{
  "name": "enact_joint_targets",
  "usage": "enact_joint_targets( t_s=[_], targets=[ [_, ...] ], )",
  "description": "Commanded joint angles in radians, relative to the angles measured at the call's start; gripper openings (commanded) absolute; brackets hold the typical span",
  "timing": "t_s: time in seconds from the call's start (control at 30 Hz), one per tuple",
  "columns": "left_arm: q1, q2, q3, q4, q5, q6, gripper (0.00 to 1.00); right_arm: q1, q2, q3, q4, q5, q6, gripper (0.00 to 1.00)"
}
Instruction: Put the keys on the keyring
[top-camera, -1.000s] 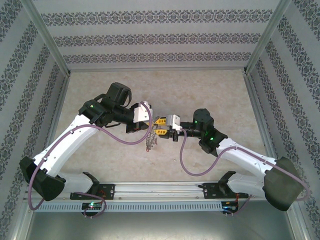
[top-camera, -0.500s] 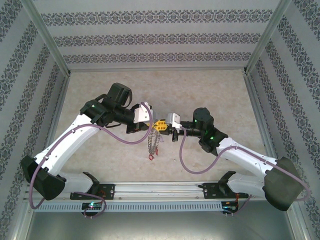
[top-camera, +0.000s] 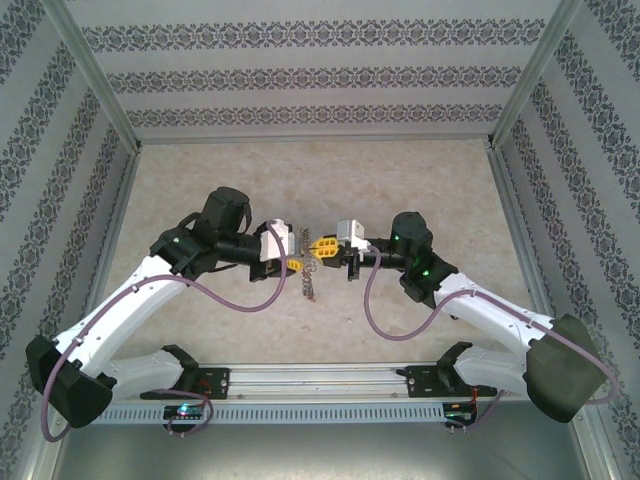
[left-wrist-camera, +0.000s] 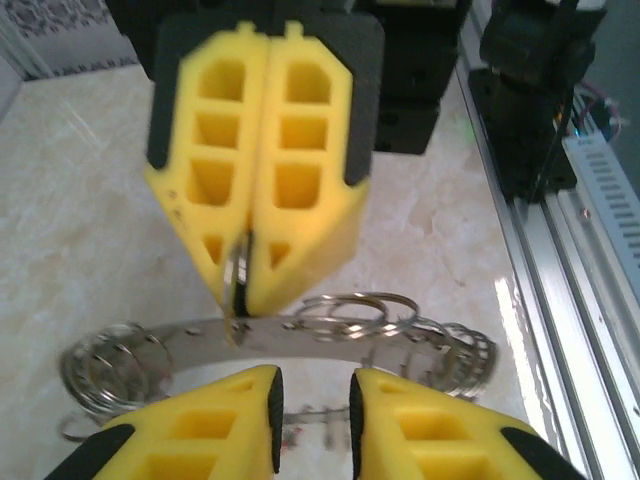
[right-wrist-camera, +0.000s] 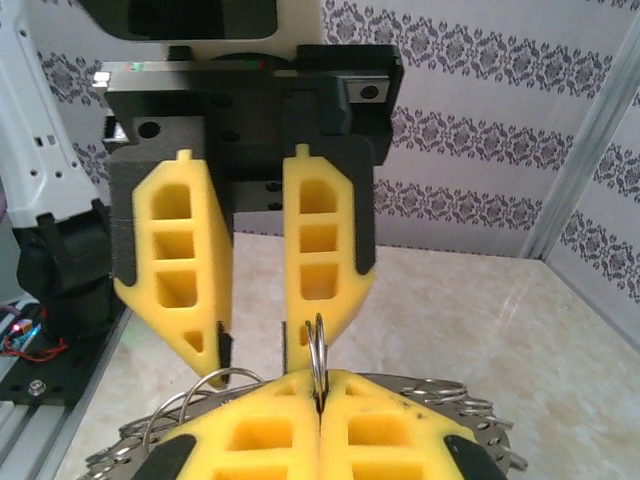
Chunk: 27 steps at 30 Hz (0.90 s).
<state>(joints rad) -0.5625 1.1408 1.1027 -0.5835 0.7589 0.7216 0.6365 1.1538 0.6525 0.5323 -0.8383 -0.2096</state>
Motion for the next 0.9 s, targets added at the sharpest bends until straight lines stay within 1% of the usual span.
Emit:
enact_joint_targets(
  t_s=[0.0,0.17,0.27,0.33,0.47,0.57,0.77,0.87],
  targets=[
    [0.008,-0.019,0.017,0.090,0.032,-0.040,0.25,-0.006,-0.013,-0.001,0.103,-0.078,0.029,0.00],
    [0.010,-0.037,-0.001,0.134,0.003,-0.052,0.24,-0.005,-0.028,-0.014,0.113,-0.084,0.032,0.00],
    [0.010,-0.032,-0.006,0.143,0.041,-0.056,0.24,-0.005,-0.038,-0.018,0.109,-0.087,0.033,0.00],
    [0.010,-0.022,0.002,0.131,0.070,-0.053,0.19,-0.005,-0.044,-0.022,0.109,-0.084,0.035,0.00],
    [0.010,-0.012,0.012,0.129,0.127,-0.058,0.18,-0.003,-0.050,-0.033,0.112,-0.079,0.035,0.00],
    [0.010,-0.004,0.019,0.117,0.122,-0.053,0.16,-0.002,-0.056,-0.037,0.114,-0.079,0.036,0.00],
    [0.010,0.017,0.016,0.149,0.151,-0.076,0.17,0.000,-0.061,-0.042,0.110,-0.080,0.033,0.00],
    [0.010,0.035,0.013,0.164,0.153,-0.093,0.15,0.001,-0.058,-0.041,0.115,-0.080,0.032,0.00]
  ],
)
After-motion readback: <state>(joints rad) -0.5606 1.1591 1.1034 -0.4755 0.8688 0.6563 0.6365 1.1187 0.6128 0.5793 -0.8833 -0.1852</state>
